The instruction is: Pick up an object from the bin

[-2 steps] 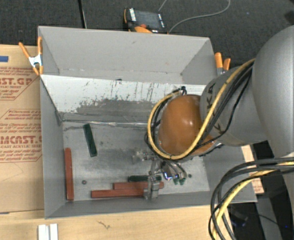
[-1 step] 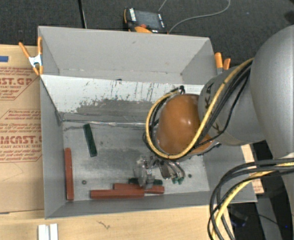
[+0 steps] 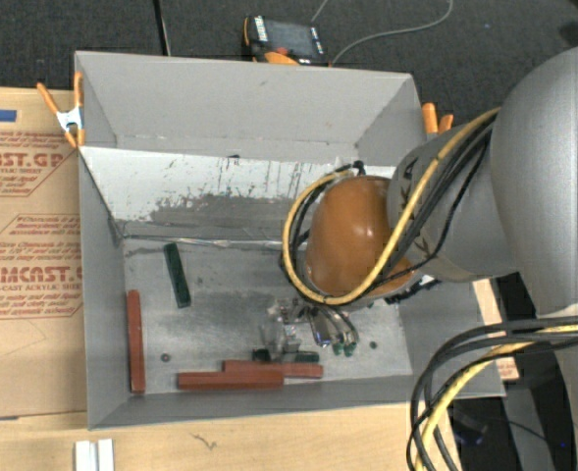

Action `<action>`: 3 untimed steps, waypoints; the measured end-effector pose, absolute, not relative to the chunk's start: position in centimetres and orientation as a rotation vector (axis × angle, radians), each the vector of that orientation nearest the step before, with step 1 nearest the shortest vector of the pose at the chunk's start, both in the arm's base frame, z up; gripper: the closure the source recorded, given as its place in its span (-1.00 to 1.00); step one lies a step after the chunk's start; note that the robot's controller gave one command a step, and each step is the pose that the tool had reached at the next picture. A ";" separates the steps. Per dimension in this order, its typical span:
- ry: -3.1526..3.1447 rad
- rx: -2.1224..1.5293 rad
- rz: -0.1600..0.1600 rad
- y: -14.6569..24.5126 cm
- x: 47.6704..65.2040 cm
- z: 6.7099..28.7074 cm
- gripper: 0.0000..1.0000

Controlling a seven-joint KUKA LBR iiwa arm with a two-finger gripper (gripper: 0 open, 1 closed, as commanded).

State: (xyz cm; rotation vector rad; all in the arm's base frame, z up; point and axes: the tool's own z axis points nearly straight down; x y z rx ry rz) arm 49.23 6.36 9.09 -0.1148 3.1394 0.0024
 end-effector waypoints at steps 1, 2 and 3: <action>3.139 -0.114 0.003 6.3 49.2 9.1 -1.00; 3.140 0.027 0.002 7.7 48.1 7.0 -1.00; 3.132 0.029 0.004 7.7 48.4 7.2 1.00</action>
Offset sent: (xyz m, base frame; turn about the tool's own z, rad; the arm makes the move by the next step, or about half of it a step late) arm 0.0000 0.0000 0.0000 0.0000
